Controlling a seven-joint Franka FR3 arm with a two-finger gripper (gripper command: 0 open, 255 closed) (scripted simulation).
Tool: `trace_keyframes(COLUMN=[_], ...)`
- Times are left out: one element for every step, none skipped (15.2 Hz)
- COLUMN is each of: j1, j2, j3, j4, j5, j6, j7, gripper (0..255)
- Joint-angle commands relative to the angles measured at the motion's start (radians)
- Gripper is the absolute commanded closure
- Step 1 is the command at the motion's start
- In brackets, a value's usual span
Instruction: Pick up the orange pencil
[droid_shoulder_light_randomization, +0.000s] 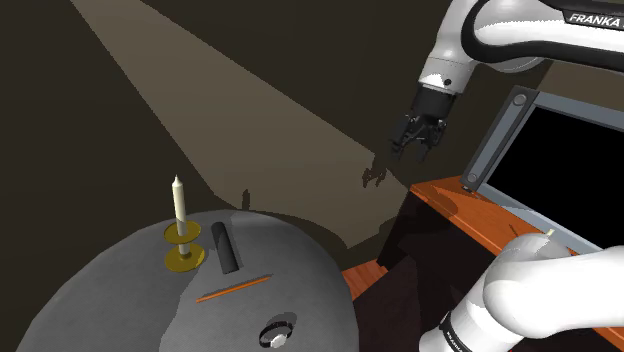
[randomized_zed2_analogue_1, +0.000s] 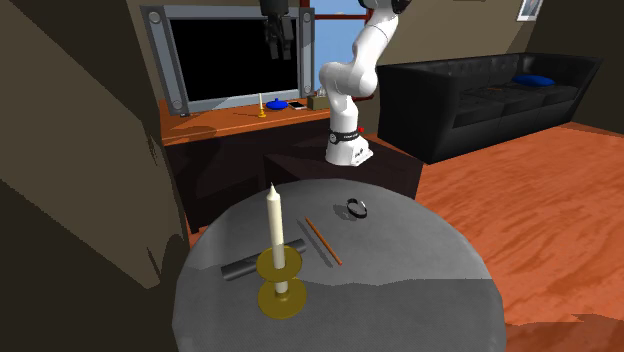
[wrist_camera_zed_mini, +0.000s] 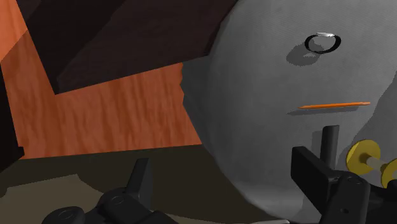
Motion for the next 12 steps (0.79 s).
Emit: trace_keyframes(j1=[0.000,0.014,0.028,0.042,0.055,0.069,0.083,0.097,0.110,0.123,0.136,0.149], j2=[0.000,0.029,0.058,0.089,0.120,0.151,0.183,0.215,0.247,0.280,0.313,0.346], j3=[0.000,-0.002,-0.003,-0.004,-0.005,-0.005,-0.005,-0.005,-0.004,-0.003,-0.001,0.001], j4=[0.000,-0.004,-0.007,-0.008,-0.009,-0.008,-0.006,-0.003,0.001,0.007,0.013,0.020], j5=[0.000,0.003,0.005,0.008,0.012,0.015,0.019,0.024,0.028,0.033,0.038,0.043], j6=[0.000,0.030,0.059,0.087,0.115,0.142,0.169,0.194,0.219,0.243,0.267,0.289], j7=[0.000,-0.027,-0.054,-0.082,-0.109,-0.136,-0.163,-0.190,-0.217,-0.244,-0.271,-0.297], gripper=[0,0,0,0,0,0,0,0,0,0,0,0])
